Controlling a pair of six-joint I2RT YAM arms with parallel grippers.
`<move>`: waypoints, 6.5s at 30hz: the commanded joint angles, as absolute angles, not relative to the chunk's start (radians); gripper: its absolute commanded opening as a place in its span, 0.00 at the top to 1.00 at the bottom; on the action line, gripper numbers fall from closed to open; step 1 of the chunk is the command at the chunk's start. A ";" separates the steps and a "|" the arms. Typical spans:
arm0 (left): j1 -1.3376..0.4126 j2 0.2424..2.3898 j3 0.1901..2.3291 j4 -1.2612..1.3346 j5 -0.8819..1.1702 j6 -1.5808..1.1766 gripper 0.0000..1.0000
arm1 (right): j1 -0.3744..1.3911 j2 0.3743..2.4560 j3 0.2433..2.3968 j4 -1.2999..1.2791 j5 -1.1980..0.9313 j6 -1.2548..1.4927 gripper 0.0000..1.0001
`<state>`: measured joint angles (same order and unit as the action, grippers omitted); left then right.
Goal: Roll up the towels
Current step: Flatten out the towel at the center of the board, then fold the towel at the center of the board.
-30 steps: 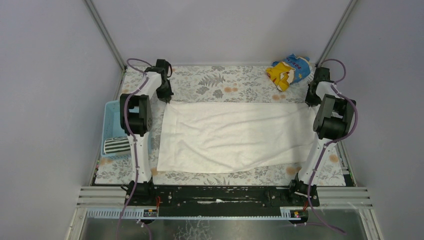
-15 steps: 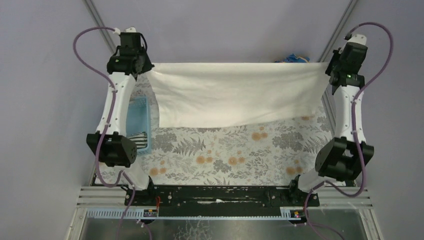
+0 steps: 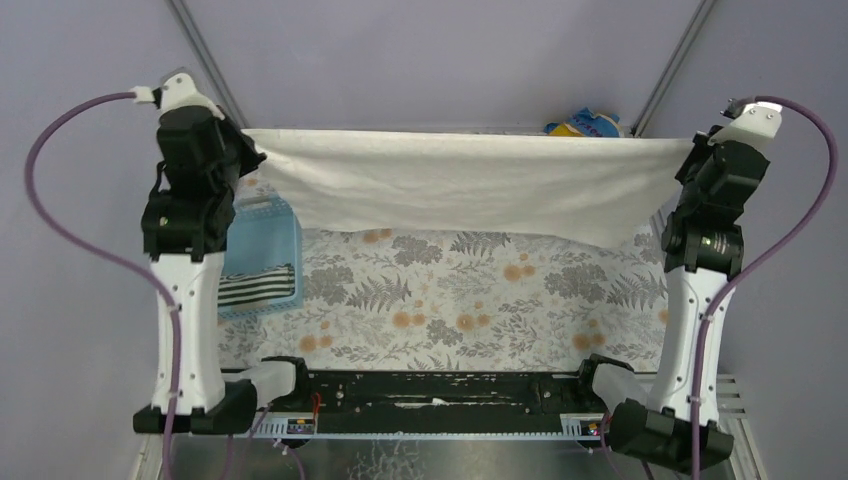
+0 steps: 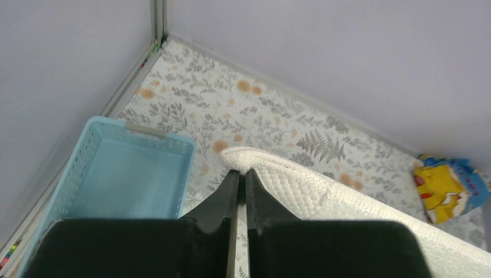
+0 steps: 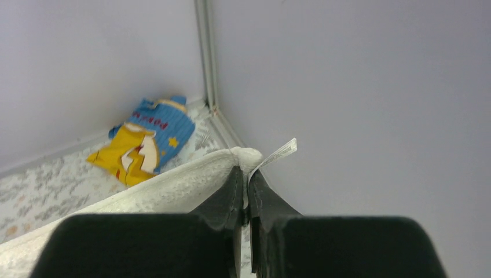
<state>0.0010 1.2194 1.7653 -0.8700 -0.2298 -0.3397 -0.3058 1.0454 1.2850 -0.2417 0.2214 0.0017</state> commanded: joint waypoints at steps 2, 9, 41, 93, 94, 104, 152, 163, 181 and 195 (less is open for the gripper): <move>0.029 1.096 1.744 -0.855 -0.393 -0.317 1.00 | -0.326 0.946 1.328 -0.157 0.496 -0.091 1.00; 0.030 1.142 1.649 -0.833 -0.365 -0.339 1.00 | -0.313 0.980 1.254 -0.118 0.440 -0.113 1.00; 0.046 2.314 2.037 -0.662 -0.198 -0.399 1.00 | -0.315 2.060 1.397 0.275 0.140 -0.026 1.00; 0.142 2.256 2.143 -0.707 -0.206 -0.432 1.00 | -0.338 2.051 1.555 0.219 -0.039 0.063 1.00; 0.144 2.254 2.145 -0.706 -0.204 -0.432 1.00 | -0.338 2.051 1.558 0.219 -0.045 0.062 1.00; 0.152 2.120 2.017 -0.688 -0.187 -0.437 1.00 | -0.338 1.936 1.462 0.201 -0.007 0.056 1.00; 0.193 1.790 1.554 -0.475 -0.008 -0.534 1.00 | -0.373 1.556 0.997 0.381 0.133 0.152 1.00; 0.192 1.832 1.586 -0.417 0.015 -0.522 1.00 | -0.373 1.603 1.001 0.472 0.100 0.154 1.00; 0.195 1.776 1.468 -0.400 0.002 -0.542 1.00 | -0.373 1.528 0.885 0.494 0.214 0.162 0.99; 0.224 1.567 1.189 -0.446 -0.087 -0.582 1.00 | -0.379 1.326 0.733 0.350 0.430 0.236 0.99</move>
<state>0.1619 1.6321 1.2469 -0.4747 0.0937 -0.5743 -0.3309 1.3876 0.7376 0.3332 0.1841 0.2371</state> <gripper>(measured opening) 0.018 0.088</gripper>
